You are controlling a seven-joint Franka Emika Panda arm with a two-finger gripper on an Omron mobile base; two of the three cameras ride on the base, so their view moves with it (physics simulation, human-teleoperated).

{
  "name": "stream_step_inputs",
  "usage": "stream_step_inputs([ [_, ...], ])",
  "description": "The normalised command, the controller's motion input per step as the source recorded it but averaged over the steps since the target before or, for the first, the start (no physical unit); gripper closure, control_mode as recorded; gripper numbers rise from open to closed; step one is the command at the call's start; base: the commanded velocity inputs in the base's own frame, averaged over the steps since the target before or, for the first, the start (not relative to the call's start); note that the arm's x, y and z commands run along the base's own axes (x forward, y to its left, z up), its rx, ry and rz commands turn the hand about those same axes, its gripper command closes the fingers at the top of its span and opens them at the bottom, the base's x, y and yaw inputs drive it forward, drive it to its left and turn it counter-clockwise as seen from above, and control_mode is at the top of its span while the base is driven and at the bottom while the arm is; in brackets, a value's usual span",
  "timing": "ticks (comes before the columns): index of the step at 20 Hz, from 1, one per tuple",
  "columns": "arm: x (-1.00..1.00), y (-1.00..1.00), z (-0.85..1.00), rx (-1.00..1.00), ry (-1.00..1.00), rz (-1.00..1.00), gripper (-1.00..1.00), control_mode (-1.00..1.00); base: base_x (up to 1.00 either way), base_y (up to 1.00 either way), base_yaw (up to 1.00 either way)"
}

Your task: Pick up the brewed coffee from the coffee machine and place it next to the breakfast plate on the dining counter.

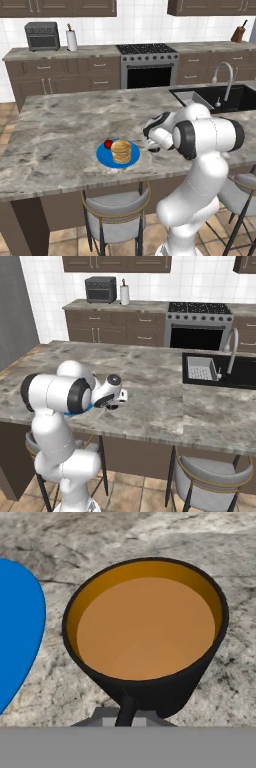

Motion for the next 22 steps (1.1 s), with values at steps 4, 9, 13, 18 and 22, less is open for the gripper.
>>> stream_step_inputs([
  [4, 0.23, 0.00, -0.35, 0.00, 0.00, 0.01, 1.00, -1.00, 0.00, 0.00, 0.00],
  [9, 0.02, 0.05, -0.30, 0.00, 0.00, 0.02, -1.00, -1.00, 0.00, 0.00, 0.00],
  [13, -0.24, 0.16, -0.04, 0.00, -0.03, 0.05, -1.00, -1.00, 0.00, 0.00, 0.00],
  [18, -0.33, 0.15, 0.00, -0.03, -0.07, 0.01, -1.00, -1.00, 0.00, 0.00, 0.00],
  [22, -0.07, -0.01, 0.00, -0.02, -0.05, 0.00, -1.00, -1.00, 0.00, 0.00, 0.00],
])
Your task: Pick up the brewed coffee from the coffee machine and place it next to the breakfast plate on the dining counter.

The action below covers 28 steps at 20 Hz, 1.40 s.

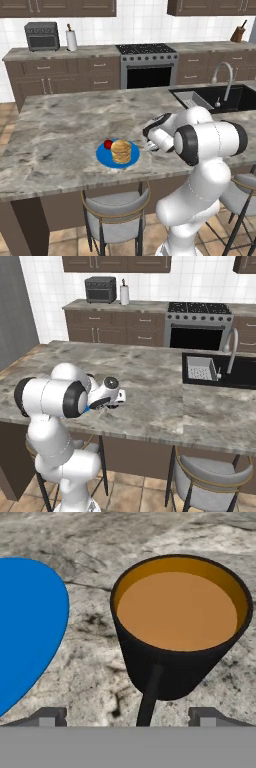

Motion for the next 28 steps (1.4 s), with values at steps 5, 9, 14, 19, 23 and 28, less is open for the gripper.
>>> stream_step_inputs([
  [5, 0.00, -0.05, 0.00, -0.02, -0.03, -0.03, -1.00, -1.00, 0.00, 0.00, 0.00],
  [9, -0.57, 0.00, 0.35, -0.03, -0.05, 0.00, -1.00, -1.00, 0.00, 0.00, 0.00],
  [14, -0.86, 0.01, 0.88, -0.03, -0.15, 0.00, -1.00, -1.00, 0.00, 0.00, 0.00],
  [19, -0.45, -0.06, 1.00, -0.01, -0.13, -0.03, -1.00, -1.00, 0.00, 0.00, 0.00],
  [23, 0.00, -0.45, 1.00, 0.00, -0.03, -0.01, -1.00, -1.00, 0.00, 0.00, 0.00],
  [28, -0.46, -0.42, 1.00, 0.00, 0.02, 0.00, -1.00, -1.00, 0.00, 0.00, 0.00],
])
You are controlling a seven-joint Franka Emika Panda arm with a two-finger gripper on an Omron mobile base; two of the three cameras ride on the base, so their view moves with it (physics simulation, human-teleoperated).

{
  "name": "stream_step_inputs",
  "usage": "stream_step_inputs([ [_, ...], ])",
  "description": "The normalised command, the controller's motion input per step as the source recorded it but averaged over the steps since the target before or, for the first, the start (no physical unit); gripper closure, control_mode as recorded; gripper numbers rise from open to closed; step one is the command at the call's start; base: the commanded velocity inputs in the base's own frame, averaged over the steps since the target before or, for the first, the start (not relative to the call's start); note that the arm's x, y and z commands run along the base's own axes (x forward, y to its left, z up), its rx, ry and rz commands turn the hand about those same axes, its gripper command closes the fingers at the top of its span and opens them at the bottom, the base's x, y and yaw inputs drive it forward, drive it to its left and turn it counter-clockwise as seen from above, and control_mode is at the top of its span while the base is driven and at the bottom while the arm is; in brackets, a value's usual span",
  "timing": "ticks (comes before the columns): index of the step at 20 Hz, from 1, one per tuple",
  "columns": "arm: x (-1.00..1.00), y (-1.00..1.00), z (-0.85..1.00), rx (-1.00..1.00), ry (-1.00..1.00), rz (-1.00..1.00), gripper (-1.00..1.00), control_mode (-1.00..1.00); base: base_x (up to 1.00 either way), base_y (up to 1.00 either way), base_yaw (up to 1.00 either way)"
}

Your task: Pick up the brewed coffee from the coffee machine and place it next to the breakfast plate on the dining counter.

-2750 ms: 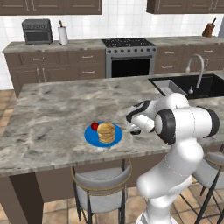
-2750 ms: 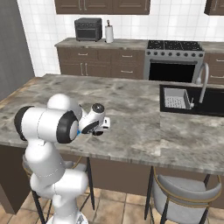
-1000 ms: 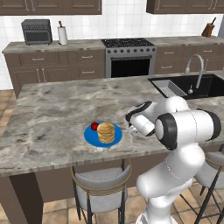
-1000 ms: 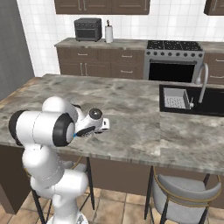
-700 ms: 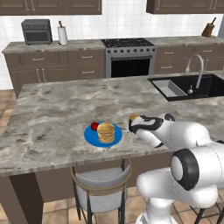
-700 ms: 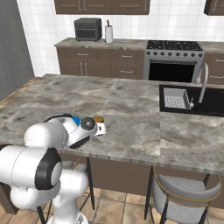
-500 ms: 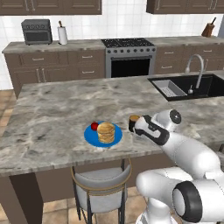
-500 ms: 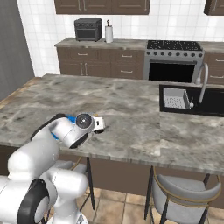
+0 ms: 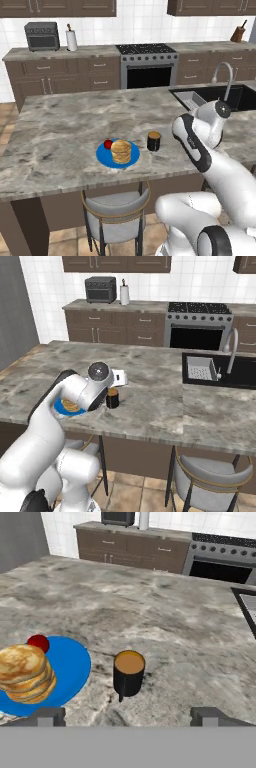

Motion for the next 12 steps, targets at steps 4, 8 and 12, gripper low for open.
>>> stream_step_inputs([
  [4, -0.88, -0.48, 0.46, 0.04, -0.09, 0.00, -1.00, -1.00, 0.00, 0.00, 0.00],
  [8, -0.38, -0.34, 0.00, 0.09, -0.11, 0.00, -1.00, -1.00, 0.00, 0.00, 0.00],
  [12, -0.32, -0.37, 0.00, 0.11, -0.07, 0.00, -1.00, -1.00, 0.00, 0.00, 0.00],
])
